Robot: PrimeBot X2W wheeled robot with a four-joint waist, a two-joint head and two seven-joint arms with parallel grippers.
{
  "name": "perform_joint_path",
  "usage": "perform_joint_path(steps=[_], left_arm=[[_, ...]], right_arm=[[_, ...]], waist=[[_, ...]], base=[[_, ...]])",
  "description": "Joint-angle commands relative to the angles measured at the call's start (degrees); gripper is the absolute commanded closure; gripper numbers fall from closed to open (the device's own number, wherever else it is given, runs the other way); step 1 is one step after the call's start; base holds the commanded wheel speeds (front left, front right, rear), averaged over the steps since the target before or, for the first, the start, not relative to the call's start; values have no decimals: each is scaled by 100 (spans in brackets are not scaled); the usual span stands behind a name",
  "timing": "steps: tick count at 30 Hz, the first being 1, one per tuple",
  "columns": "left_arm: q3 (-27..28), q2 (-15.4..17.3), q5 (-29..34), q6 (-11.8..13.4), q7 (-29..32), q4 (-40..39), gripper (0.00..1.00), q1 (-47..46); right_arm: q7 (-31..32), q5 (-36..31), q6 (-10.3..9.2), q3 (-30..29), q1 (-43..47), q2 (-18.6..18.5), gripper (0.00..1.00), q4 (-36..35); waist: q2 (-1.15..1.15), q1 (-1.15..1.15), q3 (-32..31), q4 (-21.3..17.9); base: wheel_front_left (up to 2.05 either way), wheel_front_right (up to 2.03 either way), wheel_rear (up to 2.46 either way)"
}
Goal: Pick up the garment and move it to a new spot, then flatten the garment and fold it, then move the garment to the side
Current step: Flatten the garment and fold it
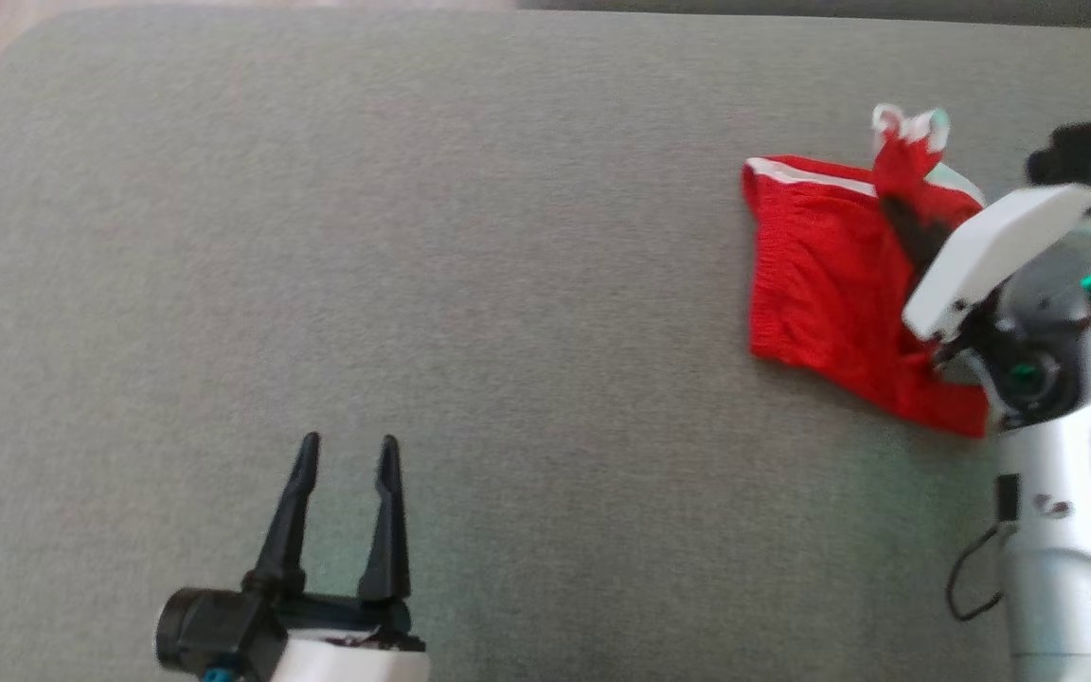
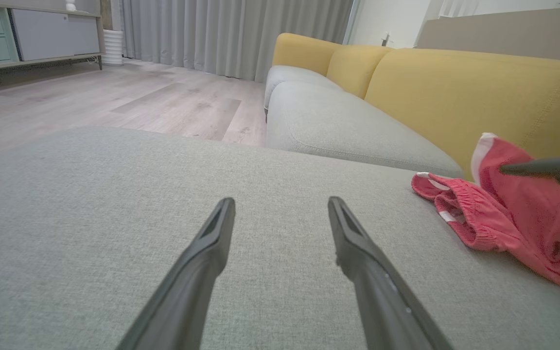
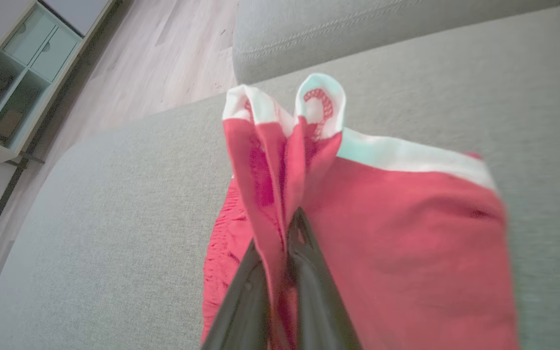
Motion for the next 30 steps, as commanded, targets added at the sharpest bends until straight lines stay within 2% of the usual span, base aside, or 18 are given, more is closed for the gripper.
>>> perform_joint_path(steps=[1, 3, 10, 11, 12, 18, 24, 27, 30], left_arm=[[93, -1, -37, 40, -29, -128, 0, -211], [30, -1, -101, 101, -29, -81, 0, -234], [-6, -2, -182, 158, -29, -2, 0, -218], [-7, -2, -191, 161, -29, 6, 0, -220], [-7, -2, -198, 167, -29, 13, 0, -222], [26, -2, -216, 198, -29, 33, 0, -195], [174, -2, -199, 205, -29, 75, 0, -80], [281, -2, -169, 219, -29, 65, 0, 34], [428, -2, -128, 237, -29, 29, 0, 179]], right_arm=[[-211, 65, 40, 209, -185, 50, 100, -6], [-596, 291, 40, 483, -288, 52, 100, 521], [-1328, 510, 40, 1062, -637, 53, 100, 1381], [-1418, 519, 40, 1166, -681, 53, 46, 1457], [-1486, 554, 40, 1261, -707, 53, 0, 1539], [-1694, 1330, 40, 2111, -677, 54, 0, 1642], [-1924, 2041, 40, 2997, -340, 54, 0, 1152], [-2201, 1960, 40, 3216, -132, 54, 0, 846], [-2696, 1141, 40, 3177, 97, -3, 0, 531]], waist=[[0, 0, 62, 160], [0, 0, 88, 317], [0, 0, 61, 440], [0, 0, 56, 440], [0, 0, 43, 434], [0, 0, -53, 289], [0, 0, -274, -13], [0, 0, -469, -205], [0, 0, -700, -386]], base=[[0, 0, 0], [0, 0, 0], [0, 0, 0], [0, 0, 0], [0, 0, 0], [0, 0, 0], [0, 0, 0], [0, 0, 0], [0, 0, 0]])
